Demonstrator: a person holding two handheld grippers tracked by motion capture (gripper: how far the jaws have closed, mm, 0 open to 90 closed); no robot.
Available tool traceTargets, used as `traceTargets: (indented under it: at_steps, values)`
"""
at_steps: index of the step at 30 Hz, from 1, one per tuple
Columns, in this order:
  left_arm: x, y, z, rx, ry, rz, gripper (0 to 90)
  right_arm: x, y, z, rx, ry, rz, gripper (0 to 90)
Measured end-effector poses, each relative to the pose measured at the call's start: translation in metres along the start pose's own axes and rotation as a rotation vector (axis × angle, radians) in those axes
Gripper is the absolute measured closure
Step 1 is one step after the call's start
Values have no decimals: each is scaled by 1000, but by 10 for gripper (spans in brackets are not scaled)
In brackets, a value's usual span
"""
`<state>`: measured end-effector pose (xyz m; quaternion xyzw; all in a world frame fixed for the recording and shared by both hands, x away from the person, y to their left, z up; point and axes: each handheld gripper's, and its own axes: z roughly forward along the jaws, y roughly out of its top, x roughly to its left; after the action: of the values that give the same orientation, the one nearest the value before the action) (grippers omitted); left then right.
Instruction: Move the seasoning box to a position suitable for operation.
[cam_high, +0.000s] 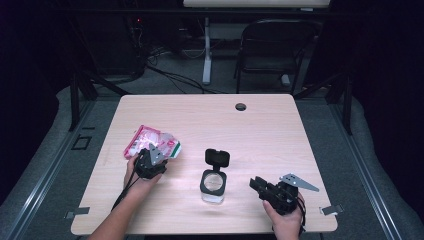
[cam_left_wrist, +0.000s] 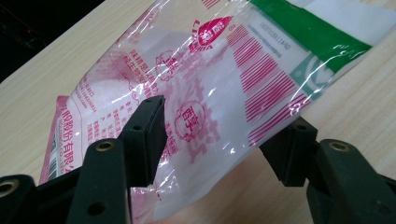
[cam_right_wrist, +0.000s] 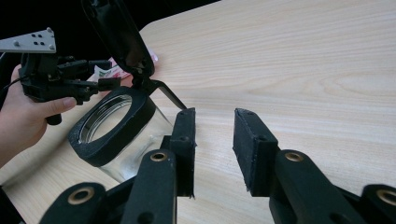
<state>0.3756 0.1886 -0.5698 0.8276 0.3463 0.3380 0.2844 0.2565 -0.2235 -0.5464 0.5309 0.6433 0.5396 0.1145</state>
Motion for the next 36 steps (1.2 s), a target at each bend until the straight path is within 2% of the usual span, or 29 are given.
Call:
traceTargets:
  at_steps: [5,9,11,14,15,18,20,23,31,32,34,36]
  values:
    - [4,-1,2,4,3,-18,484,0,-1,-1,-3,0,6,693]
    - [7,1,2,-15,8,-39,567,0,-2,-3,-2,-2,5,692]
    - [9,1,2,-19,-5,-49,638,-1,-2,-4,0,-8,7,692]
    - [13,1,2,-28,-17,-86,728,-1,-3,-5,-4,-12,14,692]
    - [13,1,2,-28,-17,-86,750,-1,-3,-5,-3,-15,13,692]
    - [20,0,2,-44,-39,-139,826,-2,-3,-6,-5,-11,13,690]
    - [22,0,1,-44,-41,-150,868,-2,-4,-7,-5,-13,18,690]
    - [23,1,2,-42,-38,-165,900,-3,-4,-8,-13,-17,22,690]
    - [31,3,-5,-65,-20,-187,900,-5,-4,-11,-13,-20,30,690]
    - [34,2,-8,-77,-21,-200,900,-6,-4,-9,-12,-19,33,690]
    - [36,2,-9,-80,-16,-199,900,-6,-4,-9,-9,-17,33,691]
    - [40,3,-17,-114,0,-218,900,-5,-4,-7,-8,-12,33,691]
